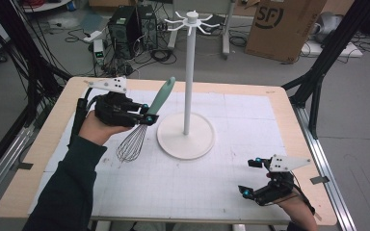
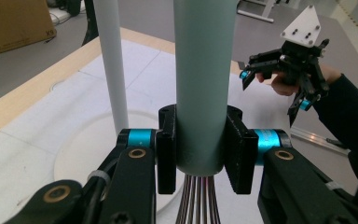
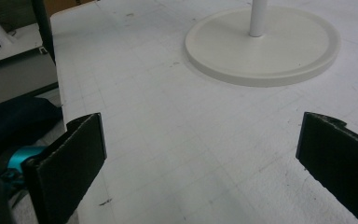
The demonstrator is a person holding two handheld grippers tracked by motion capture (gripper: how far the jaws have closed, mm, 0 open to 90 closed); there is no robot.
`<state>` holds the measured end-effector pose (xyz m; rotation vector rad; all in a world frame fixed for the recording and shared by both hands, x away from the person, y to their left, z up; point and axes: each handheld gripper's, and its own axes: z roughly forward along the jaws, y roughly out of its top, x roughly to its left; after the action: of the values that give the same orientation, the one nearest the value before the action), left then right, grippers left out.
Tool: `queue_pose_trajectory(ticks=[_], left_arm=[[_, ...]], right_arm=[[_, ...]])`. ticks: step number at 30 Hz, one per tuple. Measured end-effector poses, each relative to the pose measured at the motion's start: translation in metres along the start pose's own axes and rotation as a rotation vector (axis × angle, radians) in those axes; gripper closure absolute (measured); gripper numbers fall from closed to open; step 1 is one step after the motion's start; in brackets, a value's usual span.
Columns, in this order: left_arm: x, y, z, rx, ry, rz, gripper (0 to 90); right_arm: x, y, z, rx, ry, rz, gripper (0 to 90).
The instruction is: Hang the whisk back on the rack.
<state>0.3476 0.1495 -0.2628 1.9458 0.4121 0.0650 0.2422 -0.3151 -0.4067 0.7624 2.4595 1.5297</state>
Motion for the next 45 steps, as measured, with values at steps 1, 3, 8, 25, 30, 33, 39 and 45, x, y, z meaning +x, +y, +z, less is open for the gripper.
queue_pose_trajectory(ticks=[1,3,8,25,30,33,39,45], left_arm=[[0.001,0.002,-0.001,0.001,-0.002,0.001,69.3],[0.002,0.007,-0.003,-0.004,-0.002,0.009,69.3],[0.004,0.020,-0.009,-0.037,-0.013,0.016,69.3],[0.022,0.056,-0.022,-0.162,-0.015,0.014,69.3],[0.024,0.060,-0.024,-0.202,0.012,-0.001,69.3],[0.027,0.062,-0.025,-0.211,0.016,-0.007,69.3],[0.027,0.064,-0.021,-0.213,0.011,-0.008,69.3],[0.027,0.065,-0.016,-0.212,0.026,-0.007,69.3]], right_arm=[[0.000,0.000,0.000,-0.001,0.001,0.002,0.6],[0.000,0.000,0.000,-0.002,0.001,0.001,0.6],[-0.001,-0.001,0.000,-0.005,0.001,0.002,0.6],[-0.002,-0.001,-0.007,-0.020,-0.004,0.000,0.6],[-0.002,-0.002,-0.010,-0.030,-0.005,0.007,0.6],[-0.002,-0.003,-0.010,-0.029,-0.003,0.010,0.6],[-0.003,-0.002,-0.011,-0.033,-0.001,0.007,0.6],[-0.002,-0.002,-0.012,-0.038,0.004,0.006,0.6]])
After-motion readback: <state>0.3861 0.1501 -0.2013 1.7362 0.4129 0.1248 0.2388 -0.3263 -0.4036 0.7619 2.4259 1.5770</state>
